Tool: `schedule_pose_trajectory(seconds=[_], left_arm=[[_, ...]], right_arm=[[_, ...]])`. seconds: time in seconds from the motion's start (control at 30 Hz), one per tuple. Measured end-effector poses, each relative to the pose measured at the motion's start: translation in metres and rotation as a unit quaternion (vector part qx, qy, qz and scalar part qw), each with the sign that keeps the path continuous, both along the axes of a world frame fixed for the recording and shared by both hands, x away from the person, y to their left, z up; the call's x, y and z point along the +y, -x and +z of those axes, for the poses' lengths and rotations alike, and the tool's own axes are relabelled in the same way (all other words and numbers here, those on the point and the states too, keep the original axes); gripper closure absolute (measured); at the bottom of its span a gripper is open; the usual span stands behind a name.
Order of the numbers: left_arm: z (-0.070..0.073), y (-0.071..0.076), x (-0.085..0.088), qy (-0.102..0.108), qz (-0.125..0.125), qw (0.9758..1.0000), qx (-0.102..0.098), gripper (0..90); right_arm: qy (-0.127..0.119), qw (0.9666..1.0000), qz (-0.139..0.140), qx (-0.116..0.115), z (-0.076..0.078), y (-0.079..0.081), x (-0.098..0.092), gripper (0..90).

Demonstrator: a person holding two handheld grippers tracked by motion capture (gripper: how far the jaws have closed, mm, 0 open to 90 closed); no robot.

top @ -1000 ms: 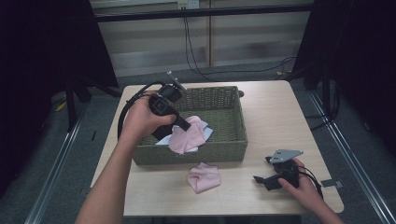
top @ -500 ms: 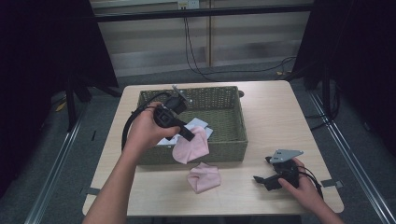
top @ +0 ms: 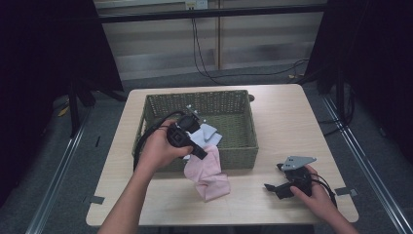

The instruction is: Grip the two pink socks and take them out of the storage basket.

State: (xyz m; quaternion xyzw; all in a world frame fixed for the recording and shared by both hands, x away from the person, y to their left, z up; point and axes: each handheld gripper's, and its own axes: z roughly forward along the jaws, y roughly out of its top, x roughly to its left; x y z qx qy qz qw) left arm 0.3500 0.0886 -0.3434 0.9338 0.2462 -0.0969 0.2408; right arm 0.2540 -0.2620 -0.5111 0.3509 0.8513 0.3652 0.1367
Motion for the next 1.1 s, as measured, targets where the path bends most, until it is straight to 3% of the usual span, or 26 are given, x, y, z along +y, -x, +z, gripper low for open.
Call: schedule_pose_trajectory(seconds=[0.37,0.5,0.73,0.83,0.97,1.07,1.1], left_arm=[[-0.015,0.009,-0.003,0.005,-0.006,1.0,-0.002,81.1],[-0.018,0.012,-0.003,0.008,-0.01,0.9998,-0.012,67.4],[-0.021,0.016,0.017,0.019,0.021,0.9984,-0.05,52.2],[-0.03,0.019,0.028,0.028,0.028,0.9966,-0.072,48.4],[-0.041,0.022,0.04,0.043,0.041,0.9956,-0.072,44.0],[-0.049,0.026,0.045,0.057,0.04,0.9942,-0.082,38.9],[-0.053,0.028,0.047,0.053,0.039,0.9938,-0.09,38.4]], right_arm=[[0.0,1.0,0.0,0.0,0.0,0.0,0.0,8.8],[0.0,1.0,0.0,0.0,0.0,0.0,0.0,8.8],[0.0,1.0,0.0,0.0,0.0,0.0,0.0,8.8],[0.0,1.0,0.0,0.0,0.0,0.0,0.0,8.8],[0.0,1.0,0.0,0.0,0.0,0.0,0.0,8.8],[0.0,1.0,0.0,0.0,0.0,0.0,0.0,8.8],[0.0,1.0,0.0,0.0,0.0,0.0,0.0,8.7]])
